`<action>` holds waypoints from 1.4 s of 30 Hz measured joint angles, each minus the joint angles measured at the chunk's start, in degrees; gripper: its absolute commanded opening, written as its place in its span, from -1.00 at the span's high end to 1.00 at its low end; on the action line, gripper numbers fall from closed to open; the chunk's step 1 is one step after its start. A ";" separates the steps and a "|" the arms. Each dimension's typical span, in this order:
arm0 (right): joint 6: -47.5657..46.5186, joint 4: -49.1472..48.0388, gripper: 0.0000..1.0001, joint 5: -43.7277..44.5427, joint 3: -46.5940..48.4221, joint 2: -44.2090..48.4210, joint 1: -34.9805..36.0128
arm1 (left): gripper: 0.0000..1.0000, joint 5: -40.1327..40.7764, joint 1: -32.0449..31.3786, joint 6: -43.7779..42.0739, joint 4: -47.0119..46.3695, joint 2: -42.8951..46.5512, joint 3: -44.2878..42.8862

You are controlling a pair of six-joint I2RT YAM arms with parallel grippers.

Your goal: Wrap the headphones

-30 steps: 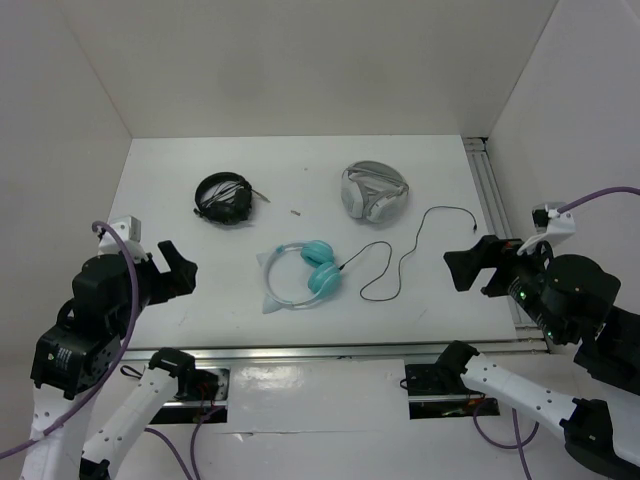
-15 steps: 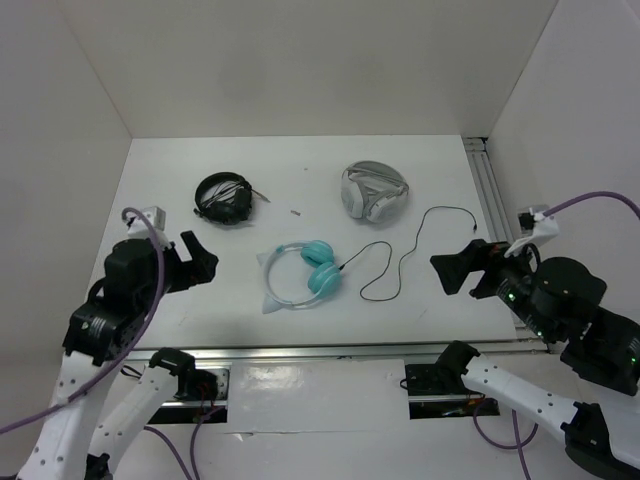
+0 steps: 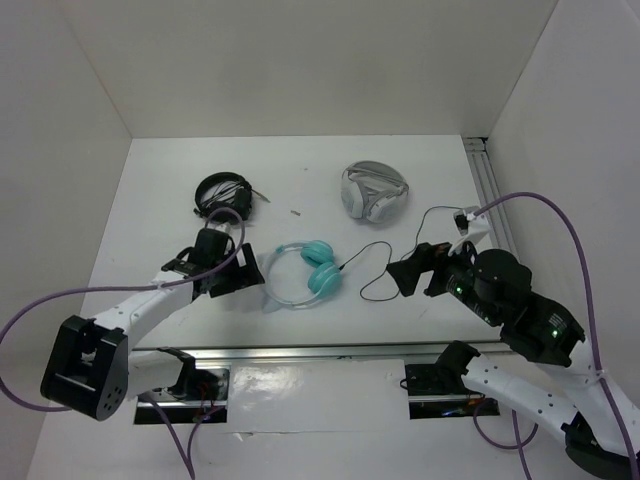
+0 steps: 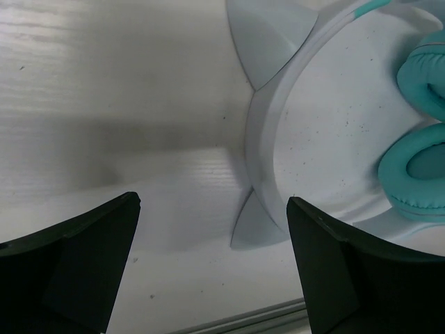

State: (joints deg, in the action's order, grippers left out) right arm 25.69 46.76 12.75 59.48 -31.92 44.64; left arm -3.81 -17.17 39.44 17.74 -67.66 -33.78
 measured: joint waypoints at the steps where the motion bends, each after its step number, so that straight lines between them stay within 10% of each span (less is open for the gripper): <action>1: 0.07 -0.76 -1.00 -0.33 -0.76 -0.02 0.00 | -1.00 0.00 -0.24 0.04 -1.25 -0.70 0.15; 13: 0.55 -6.34 -1.00 -3.87 -6.36 -0.63 0.00 | -0.91 8.09 -8.04 1.70 -7.08 -10.47 -2.99; 20: 1.29 -6.97 -1.00 -4.48 -6.36 -0.81 0.00 | -0.46 15.34 -12.00 4.68 -6.19 -16.02 -7.17; 24: 1.51 -6.95 -1.00 -4.61 -6.23 -0.81 0.00 | 0.14 17.92 -12.74 6.25 -6.32 -17.79 -8.02; 28: 1.51 -6.95 -1.00 -4.61 -6.16 -0.72 0.00 | 0.14 20.20 -14.01 7.58 -6.40 -19.80 -9.44; 35: 1.51 -6.93 -1.00 -4.59 -5.90 -0.31 0.00 | 1.00 23.32 -16.17 9.33 -4.76 -20.65 -10.40; 42: 1.53 -6.91 -1.00 -4.61 -5.29 0.20 0.00 | 1.00 23.98 -16.72 11.76 -2.40 -19.82 -10.47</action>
State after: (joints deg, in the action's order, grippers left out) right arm 27.22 39.86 8.14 54.19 -31.73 44.64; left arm 20.16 -33.89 51.20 15.33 -87.48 -44.25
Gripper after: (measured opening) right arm 0.999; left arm 0.146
